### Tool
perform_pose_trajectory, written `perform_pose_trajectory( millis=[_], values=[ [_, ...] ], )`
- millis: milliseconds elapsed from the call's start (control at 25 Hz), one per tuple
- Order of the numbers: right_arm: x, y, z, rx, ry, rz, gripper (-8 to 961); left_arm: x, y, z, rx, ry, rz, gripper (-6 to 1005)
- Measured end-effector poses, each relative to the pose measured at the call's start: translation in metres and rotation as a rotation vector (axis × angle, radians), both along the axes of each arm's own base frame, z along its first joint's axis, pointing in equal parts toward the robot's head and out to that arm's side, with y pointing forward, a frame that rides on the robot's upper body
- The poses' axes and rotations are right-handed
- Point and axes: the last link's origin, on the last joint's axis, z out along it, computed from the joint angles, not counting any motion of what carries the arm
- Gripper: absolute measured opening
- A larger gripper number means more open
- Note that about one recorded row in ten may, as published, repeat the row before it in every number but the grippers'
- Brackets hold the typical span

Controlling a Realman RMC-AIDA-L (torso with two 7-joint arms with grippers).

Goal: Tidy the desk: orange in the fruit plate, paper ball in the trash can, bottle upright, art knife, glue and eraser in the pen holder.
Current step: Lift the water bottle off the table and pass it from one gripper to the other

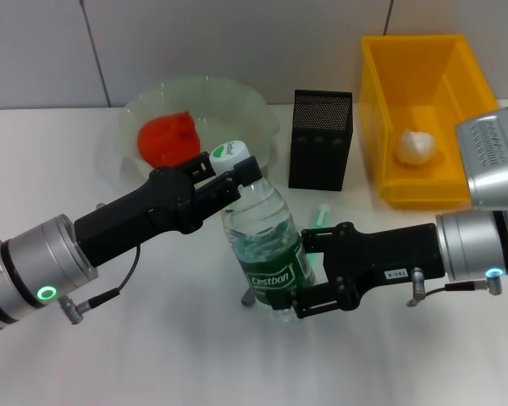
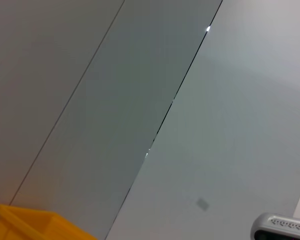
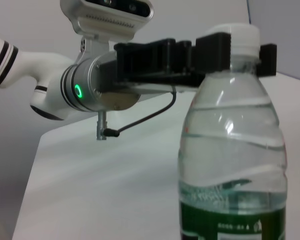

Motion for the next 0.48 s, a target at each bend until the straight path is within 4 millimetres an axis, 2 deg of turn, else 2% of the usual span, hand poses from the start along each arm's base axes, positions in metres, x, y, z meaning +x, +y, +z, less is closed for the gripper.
perform_pose_trajectory(
  millis=[480],
  values=[
    [0.011, -0.004, -0.001, 0.005, -0.011, -0.043, 785, 0.001, -0.001, 0.003, 0.001, -0.021, -0.001, 444]
  ],
)
